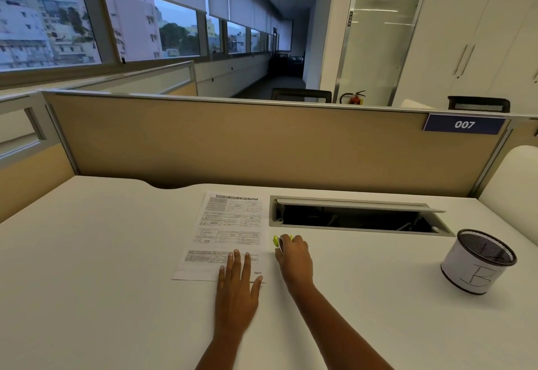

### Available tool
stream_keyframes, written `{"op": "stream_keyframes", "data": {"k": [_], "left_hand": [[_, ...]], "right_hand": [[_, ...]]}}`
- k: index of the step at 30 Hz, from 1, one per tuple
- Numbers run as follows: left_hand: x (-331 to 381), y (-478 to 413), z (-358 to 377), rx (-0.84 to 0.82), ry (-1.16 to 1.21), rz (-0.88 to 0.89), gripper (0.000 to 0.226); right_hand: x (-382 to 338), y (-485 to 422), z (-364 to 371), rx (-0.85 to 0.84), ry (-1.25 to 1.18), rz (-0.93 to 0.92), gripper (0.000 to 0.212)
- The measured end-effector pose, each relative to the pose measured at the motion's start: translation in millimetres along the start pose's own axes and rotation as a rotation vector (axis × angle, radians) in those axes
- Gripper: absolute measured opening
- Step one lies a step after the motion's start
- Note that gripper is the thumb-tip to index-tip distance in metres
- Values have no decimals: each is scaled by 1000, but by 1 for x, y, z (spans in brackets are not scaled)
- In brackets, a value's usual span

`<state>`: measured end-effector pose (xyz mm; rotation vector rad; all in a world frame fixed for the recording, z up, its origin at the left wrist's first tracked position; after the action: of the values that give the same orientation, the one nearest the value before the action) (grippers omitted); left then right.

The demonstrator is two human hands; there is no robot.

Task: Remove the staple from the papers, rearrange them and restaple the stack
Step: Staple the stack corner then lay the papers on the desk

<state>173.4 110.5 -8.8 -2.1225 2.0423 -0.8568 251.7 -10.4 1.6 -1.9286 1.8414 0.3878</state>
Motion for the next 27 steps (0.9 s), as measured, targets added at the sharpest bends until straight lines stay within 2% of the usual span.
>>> {"op": "stream_keyframes", "data": {"k": [3,9,12,14,18,23,27], "left_hand": [[-4,-9,4,31,6,9,57],[-10,-16,17,-42,23,-13,57],[-7,-18,21,-114,52,3,71],[-6,-20,18,-90,-28,3,79],[-10,-20,19,-52,-120,-25,81],[-4,-15,12,-117,-100,-24,78],[3,-10,-1,-5,-122,-32,61]], "right_hand": [[1,-10,12,-18,9,33,34],[6,-19,29,-26,52,60,34],[4,-22,33,-18,58,75,36],[3,-22,35,-14,54,78,38],[6,-19,32,8,-5,71,42],[34,-1,15,35,80,-9,46],[78,20,-8,44,121,0,45]]}}
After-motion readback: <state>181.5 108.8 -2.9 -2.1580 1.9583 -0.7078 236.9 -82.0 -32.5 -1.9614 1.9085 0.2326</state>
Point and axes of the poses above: each hand's wrist, its own y-axis away from the middle knuckle, its own z-axis out of the palm, x = y × z, the point moved 8 cm from there along -y, towards the middle knuckle, and after that the axes turned 1 degree about z, right-handed, at the moved point
